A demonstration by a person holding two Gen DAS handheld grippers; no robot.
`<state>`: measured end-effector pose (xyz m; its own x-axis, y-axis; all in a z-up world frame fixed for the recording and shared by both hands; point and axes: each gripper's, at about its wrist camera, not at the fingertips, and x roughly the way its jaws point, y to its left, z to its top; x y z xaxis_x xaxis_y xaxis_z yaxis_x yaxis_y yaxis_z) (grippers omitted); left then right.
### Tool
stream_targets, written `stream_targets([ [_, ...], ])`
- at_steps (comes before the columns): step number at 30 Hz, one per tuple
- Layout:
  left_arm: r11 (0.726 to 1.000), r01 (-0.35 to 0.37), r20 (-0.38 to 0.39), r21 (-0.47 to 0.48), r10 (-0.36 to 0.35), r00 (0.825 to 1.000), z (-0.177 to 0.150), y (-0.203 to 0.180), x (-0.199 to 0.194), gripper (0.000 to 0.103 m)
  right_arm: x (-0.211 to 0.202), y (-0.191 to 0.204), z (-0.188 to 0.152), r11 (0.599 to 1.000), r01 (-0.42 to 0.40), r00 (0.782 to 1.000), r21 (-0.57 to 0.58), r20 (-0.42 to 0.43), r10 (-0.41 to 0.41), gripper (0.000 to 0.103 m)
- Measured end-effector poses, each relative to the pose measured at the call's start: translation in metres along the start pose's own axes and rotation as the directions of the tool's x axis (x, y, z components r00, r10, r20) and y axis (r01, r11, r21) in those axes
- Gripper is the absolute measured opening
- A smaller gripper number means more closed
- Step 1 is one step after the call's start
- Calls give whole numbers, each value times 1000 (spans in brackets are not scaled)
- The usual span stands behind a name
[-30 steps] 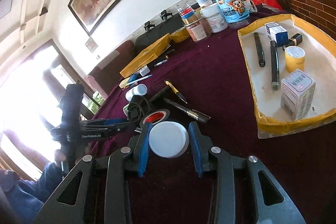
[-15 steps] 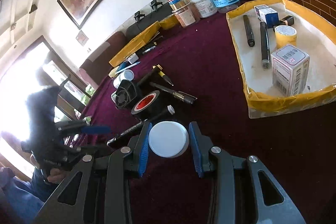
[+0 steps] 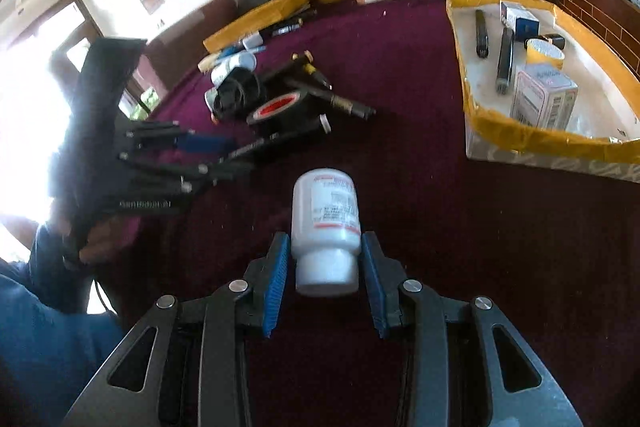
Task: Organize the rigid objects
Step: 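Grasp a black marker with the left gripper while the right holds the white bottle, then carry marker and white bottle into the tray and open both grippers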
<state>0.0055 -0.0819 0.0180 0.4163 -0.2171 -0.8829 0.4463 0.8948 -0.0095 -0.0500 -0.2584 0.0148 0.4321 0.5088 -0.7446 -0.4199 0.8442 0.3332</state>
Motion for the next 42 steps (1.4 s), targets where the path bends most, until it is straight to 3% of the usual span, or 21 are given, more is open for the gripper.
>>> stream_targets([
  [7,1000,-11,23,14,11,1000,-3,-1,0,41,9,8,7,997,72,997,-41,-15,-72,32],
  [12,999,-10,41,30,8,999,-4,-2,0,41,20,26,8,976,179,982,-123,-33,-185,33],
  [17,999,-15,56,38,13,998,-5,-3,-1,41,22,29,8,968,209,975,-136,-45,-217,33],
  [18,999,-18,57,40,15,998,-6,-4,-1,40,23,31,8,964,221,972,-145,-43,-229,33],
  [19,999,-21,59,42,18,998,-6,-4,-1,31,23,32,8,963,226,971,-148,-41,-234,33],
  [20,999,-17,61,47,14,998,-6,-5,-2,18,24,33,8,962,227,971,-150,-39,-236,33],
  [22,998,-3,61,68,-1,998,-8,-11,-5,12,21,31,7,966,217,974,-138,-30,-223,32],
  [26,994,-27,64,104,20,998,-11,-25,-8,12,14,25,7,986,151,989,-72,-2,-151,32],
  [32,998,60,87,34,-62,994,-8,-16,-18,12,-1,23,9,993,109,992,-36,60,-107,32],
  [35,996,86,105,20,-88,991,-6,-15,-25,12,-3,21,9,995,98,993,-18,69,-96,32],
  [42,997,75,116,33,-78,990,-4,-22,-31,12,-7,15,7,997,82,994,3,76,-82,32],
])
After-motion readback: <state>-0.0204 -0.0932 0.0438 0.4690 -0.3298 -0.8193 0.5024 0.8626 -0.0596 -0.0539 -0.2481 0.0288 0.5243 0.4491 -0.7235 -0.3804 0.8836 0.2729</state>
